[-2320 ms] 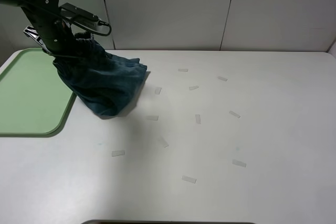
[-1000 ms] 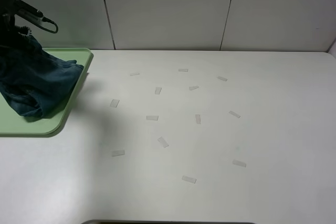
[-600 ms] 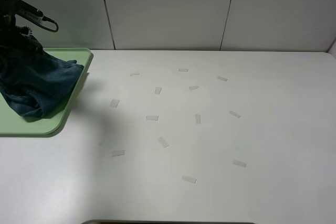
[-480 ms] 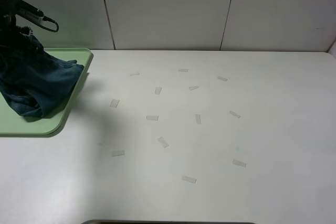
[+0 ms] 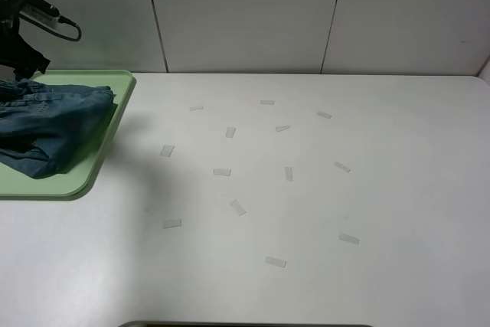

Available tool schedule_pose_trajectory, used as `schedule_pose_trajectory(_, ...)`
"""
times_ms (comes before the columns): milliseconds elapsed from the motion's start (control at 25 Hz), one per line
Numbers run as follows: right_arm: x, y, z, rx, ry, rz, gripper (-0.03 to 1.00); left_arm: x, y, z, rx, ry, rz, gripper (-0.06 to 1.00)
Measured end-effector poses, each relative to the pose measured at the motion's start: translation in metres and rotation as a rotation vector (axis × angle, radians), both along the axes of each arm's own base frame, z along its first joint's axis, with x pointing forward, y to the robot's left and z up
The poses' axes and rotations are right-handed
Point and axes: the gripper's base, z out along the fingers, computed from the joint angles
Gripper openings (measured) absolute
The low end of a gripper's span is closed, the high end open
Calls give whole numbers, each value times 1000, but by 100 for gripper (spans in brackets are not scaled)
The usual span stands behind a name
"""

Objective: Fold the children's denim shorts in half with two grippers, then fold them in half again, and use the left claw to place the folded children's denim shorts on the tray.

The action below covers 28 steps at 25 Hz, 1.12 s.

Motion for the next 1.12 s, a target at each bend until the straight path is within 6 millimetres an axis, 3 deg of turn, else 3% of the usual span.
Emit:
schedule_pose_trajectory(360, 0, 0, 0, 0, 0, 0, 69, 0, -1, -1, -24, -9, 12, 87)
schedule_pose_trajectory(480, 0, 0, 0, 0, 0, 0, 69, -3, -8, 11, -148, -70, 26, 87)
schedule_pose_trajectory(680, 0, 0, 0, 0, 0, 0, 69, -14, -26, 60, -241, -208, -79, 87)
schedule_pose_trajectory(920, 0, 0, 0, 0, 0, 0, 69, -45, -39, 129, -296, -393, -175, 87)
schedule_pose_trajectory(1120, 0, 0, 0, 0, 0, 0, 69, -85, -52, 153, -352, -486, -365, 87)
